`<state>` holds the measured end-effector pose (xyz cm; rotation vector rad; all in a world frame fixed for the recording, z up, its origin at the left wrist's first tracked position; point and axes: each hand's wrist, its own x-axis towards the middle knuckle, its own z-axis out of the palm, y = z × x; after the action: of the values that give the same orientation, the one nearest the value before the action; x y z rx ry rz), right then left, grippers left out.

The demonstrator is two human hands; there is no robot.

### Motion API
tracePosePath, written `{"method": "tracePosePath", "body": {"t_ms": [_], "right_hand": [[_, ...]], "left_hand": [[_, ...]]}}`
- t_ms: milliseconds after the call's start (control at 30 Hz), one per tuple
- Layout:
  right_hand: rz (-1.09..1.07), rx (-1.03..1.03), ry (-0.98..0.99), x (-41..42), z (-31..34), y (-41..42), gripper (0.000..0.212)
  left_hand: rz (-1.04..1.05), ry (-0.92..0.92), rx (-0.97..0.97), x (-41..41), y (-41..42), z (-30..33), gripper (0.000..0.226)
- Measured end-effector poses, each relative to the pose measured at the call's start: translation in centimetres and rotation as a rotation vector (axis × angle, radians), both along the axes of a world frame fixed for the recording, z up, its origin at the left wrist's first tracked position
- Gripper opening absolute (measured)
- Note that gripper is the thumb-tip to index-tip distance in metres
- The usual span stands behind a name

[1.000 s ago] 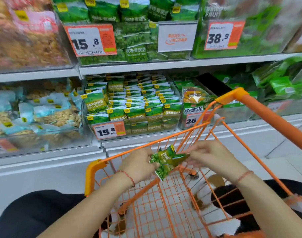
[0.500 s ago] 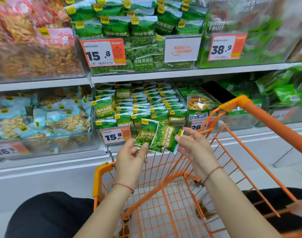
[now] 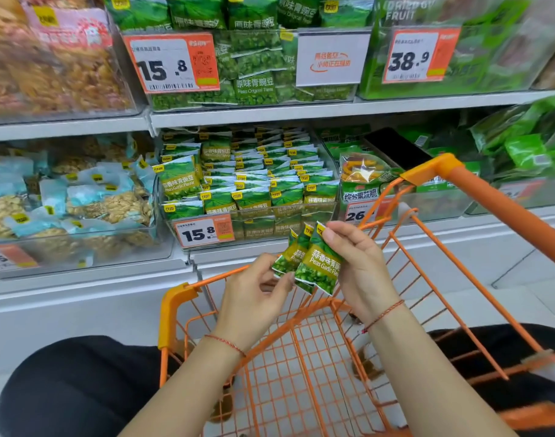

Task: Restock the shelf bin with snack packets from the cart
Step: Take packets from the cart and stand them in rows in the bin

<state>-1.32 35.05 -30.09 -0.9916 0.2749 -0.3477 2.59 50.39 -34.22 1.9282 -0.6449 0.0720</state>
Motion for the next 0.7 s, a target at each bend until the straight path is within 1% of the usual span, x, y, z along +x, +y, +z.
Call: {"method": "tracePosePath", "body": {"t_ms": [33,67,133,200,267,300,367,400,433,467,500,567,600,700], "right_hand": [[0.004,0.039,0.012,0.1,-0.2,0.1,0.017],[0.010,0.086,0.030,0.1,-0.4,0.3,0.014],[0.023,0.177,0.061,0.1,-0.7,0.4,0.009],[0.043,0.241,0.083,0.1,-0.7,0.4,0.009],[0.065,0.301,0.093,0.0,-0.8,0.4,0.015],[0.074,0.332,0.093,0.1,-0.8,0.4,0.020],[0.090,0.344,0.088,0.1,-0.8,0.4,0.024],[0.101,0.313,0.086,0.1,-0.8,0.4,0.023],[0.114,0.263,0.087,0.1,-0.9,0.6,0.021],[0.123,0.193,0.095,0.1,-1.0,0.8,0.019],[0.122,0.095,0.111,0.2,-1.2,1.0,0.017],[0.099,-0.130,0.149,0.2,-1.5,1.3,0.013],[0.087,-0.202,0.155,0.2,-1.6,1.3,0.013],[0.124,-0.253,0.137,0.2,-1.5,0.7,0.015]], "left_hand": [[-0.018,0.001,-0.016,-0.2,-0.1,0.0,0.017],[-0.024,0.000,-0.019,-0.4,-0.1,0.1,0.017],[-0.026,0.007,-0.036,-0.6,-0.2,0.2,0.010],[-0.047,0.098,-0.075,-0.6,-0.2,0.2,0.011],[-0.124,0.305,-0.175,-0.6,-0.4,0.6,0.019],[-0.178,0.444,-0.270,-0.6,-0.4,0.9,0.024],[-0.233,0.798,-0.528,-0.5,-0.6,1.7,0.028],[-0.240,0.943,-0.618,-0.3,-0.6,2.1,0.028],[-0.252,1.040,-0.638,-0.2,-0.6,2.3,0.030],[-0.275,1.087,-0.603,0.1,-0.6,2.3,0.037],[-0.301,1.115,-0.561,0.1,-0.6,2.4,0.041],[-0.360,1.131,-0.502,0.2,-0.4,2.3,0.042],[-0.388,1.122,-0.488,0.2,-0.3,2.1,0.044],[-0.487,1.110,-0.489,0.4,0.2,1.7,0.065]]}}
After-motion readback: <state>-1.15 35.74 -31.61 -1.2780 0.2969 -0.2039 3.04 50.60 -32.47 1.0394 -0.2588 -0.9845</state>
